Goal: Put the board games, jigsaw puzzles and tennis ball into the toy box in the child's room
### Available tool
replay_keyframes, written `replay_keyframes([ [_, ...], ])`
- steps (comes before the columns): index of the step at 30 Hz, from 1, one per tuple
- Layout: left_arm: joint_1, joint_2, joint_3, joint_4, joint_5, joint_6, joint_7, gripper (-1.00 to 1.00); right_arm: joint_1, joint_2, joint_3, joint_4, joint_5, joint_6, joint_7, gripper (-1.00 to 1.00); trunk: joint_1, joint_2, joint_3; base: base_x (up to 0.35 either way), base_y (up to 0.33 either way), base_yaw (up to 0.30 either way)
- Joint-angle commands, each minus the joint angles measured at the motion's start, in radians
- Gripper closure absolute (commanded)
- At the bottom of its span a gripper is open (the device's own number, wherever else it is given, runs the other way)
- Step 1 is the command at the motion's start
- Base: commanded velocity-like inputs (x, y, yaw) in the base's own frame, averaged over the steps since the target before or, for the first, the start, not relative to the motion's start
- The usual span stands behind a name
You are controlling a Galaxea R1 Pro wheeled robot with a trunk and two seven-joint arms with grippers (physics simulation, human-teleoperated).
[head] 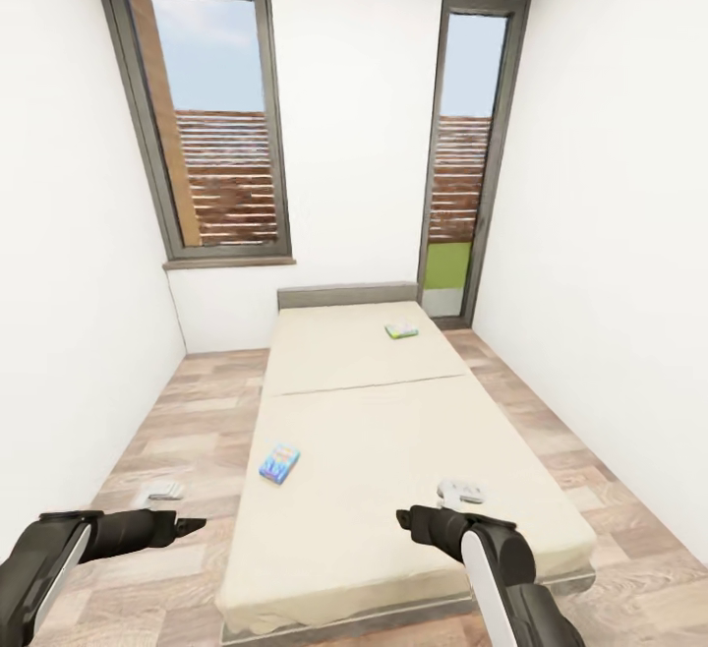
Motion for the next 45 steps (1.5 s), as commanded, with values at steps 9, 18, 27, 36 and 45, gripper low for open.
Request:
replay_keyframes([
  [9, -0.001, -0.003, 0.002, 0.000, 0.001, 0.007, -0.004, -1.00, -0.001, -0.001, 0.000, 0.004, -0.014, 0.003, -0.010, -1.00, 0.001, -0.001, -0.006, 0.083, 0.018, 0.267],
  [18, -0.001, -0.003, 0.002, 0.000, 0.001, 0.007, -0.004, -1.00, -0.001, 0.000, 0.000, 0.004, -0.020, 0.002, -0.010, -1.00, 0.001, -0.001, -0.011, 0.180, 0.001, 0.264],
  [27, -0.001, -0.003, 0.002, 0.000, 0.001, 0.005, -0.004, -1.00, -0.001, 0.000, 0.000, 0.004, -0.021, 0.002, -0.010, -1.00, 0.001, -0.001, -0.013, 0.081, 0.000, 0.087],
  [36, -0.001, -0.003, 0.002, 0.000, 0.002, 0.004, -0.004, -1.00, -0.001, -0.001, 0.000, 0.004, -0.021, 0.002, -0.009, -1.00, 0.001, -0.001, -0.013, 0.170, 0.000, 0.008],
  [45, -0.001, -0.003, 0.001, 0.000, 0.002, 0.003, -0.004, -1.00, -0.001, -0.001, 0.000, 0.005, -0.021, -0.015, -0.009, -1.00, 0.001, -0.001, -0.013, 0.030, 0.000, 0.001],
])
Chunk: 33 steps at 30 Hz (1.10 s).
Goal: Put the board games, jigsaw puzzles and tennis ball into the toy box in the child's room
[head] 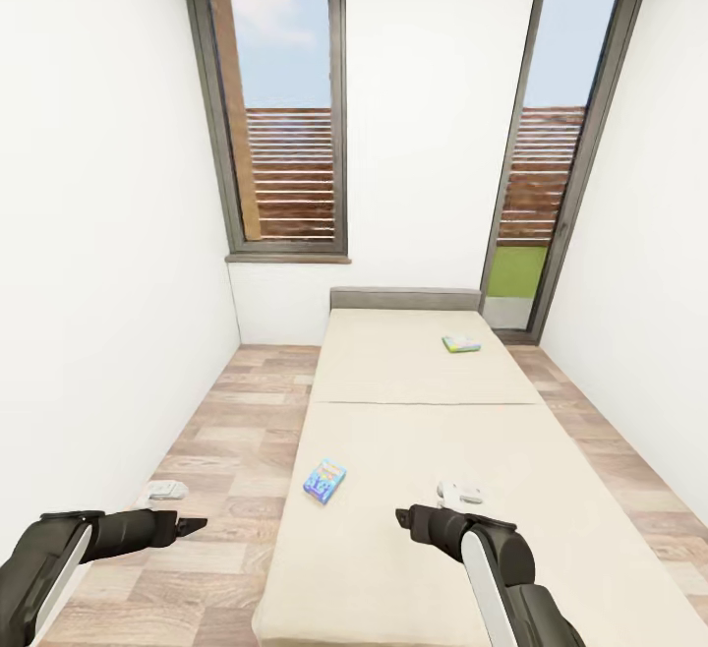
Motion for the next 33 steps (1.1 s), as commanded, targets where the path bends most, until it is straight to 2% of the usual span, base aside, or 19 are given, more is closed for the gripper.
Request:
replay_keyframes([
  [1, -0.001, 0.000, 0.002, -0.001, 0.000, 0.007, -0.004, -1.00, -0.001, 0.000, 0.001, -0.001, -0.010, 0.001, -0.010, -1.00, 0.001, -0.002, -0.002, 0.006, 0.000, 0.000],
  [33, -0.001, 0.000, 0.001, -0.001, 0.000, 0.005, -0.003, -1.00, -0.001, 0.002, 0.002, -0.001, -0.010, -0.011, -0.011, -1.00, 0.001, -0.002, 0.002, 0.068, -0.047, -0.011],
])
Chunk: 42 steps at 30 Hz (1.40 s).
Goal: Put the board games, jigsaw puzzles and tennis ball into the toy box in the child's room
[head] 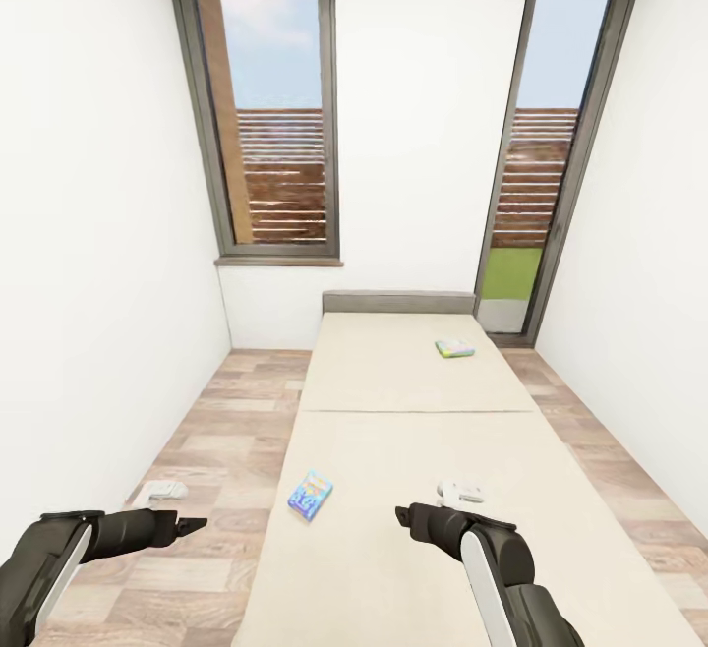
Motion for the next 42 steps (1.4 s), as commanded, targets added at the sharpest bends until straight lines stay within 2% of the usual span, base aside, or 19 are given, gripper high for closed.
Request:
replay_keyframes([
  [1, -0.001, 0.000, 0.002, -0.001, 0.000, 0.006, -0.004, -1.00, 0.000, 0.000, 0.001, -0.001, -0.010, 0.003, -0.010, -1.00, 0.001, -0.002, -0.002, 0.045, -0.016, 0.000],
  [22, -0.001, 0.000, 0.001, -0.001, 0.001, 0.006, -0.004, -1.00, 0.000, 0.000, 0.012, 0.003, -0.011, 0.002, -0.009, -1.00, 0.001, -0.002, -0.002, 0.060, -0.002, 0.000],
  [42, -0.001, 0.000, 0.001, -0.001, 0.001, 0.003, -0.004, -1.00, 0.000, 0.000, 0.018, 0.004, -0.011, 0.000, -0.010, -1.00, 0.001, -0.002, 0.005, 0.082, 0.044, -0.054],
])
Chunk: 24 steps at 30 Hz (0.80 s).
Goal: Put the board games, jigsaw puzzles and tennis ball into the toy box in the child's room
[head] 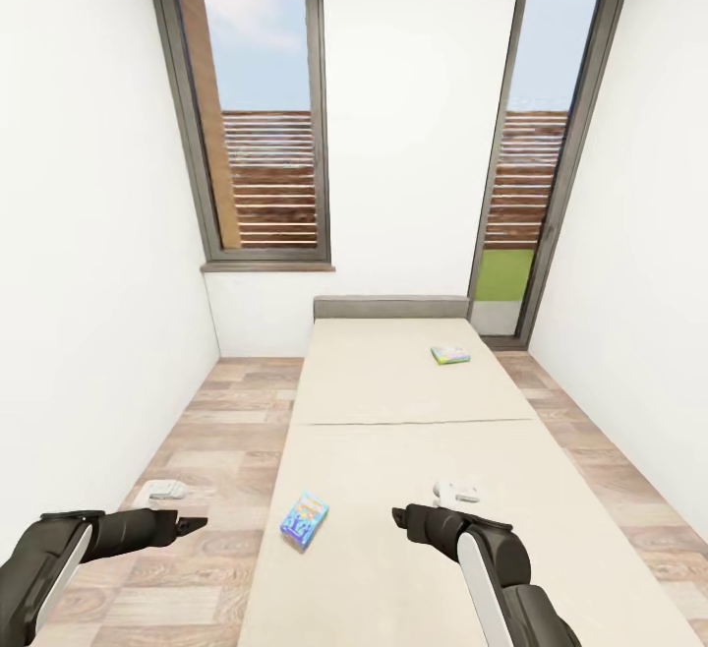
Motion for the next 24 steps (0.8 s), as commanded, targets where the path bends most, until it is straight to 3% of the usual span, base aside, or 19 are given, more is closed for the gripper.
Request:
replay_keyframes([
  [1, -0.001, 0.000, 0.002, 0.000, 0.000, 0.006, -0.004, -1.00, -0.001, 0.000, 0.001, -0.001, -0.011, 0.003, -0.010, -1.00, 0.001, -0.001, -0.001, 0.038, 0.002, -0.002],
  [17, -0.001, 0.000, 0.002, 0.000, 0.000, 0.011, -0.004, -1.00, 0.000, 0.000, 0.003, 0.013, -0.006, 0.001, -0.010, -1.00, 0.001, -0.001, -0.001, 0.069, 0.027, 0.000],
  [24, -0.001, 0.000, 0.002, 0.000, 0.000, 0.010, -0.004, -1.00, -0.001, -0.001, 0.041, 0.020, -0.004, -0.025, -0.011, -1.00, 0.001, -0.001, -0.001, 0.002, 0.001, 0.000],
])
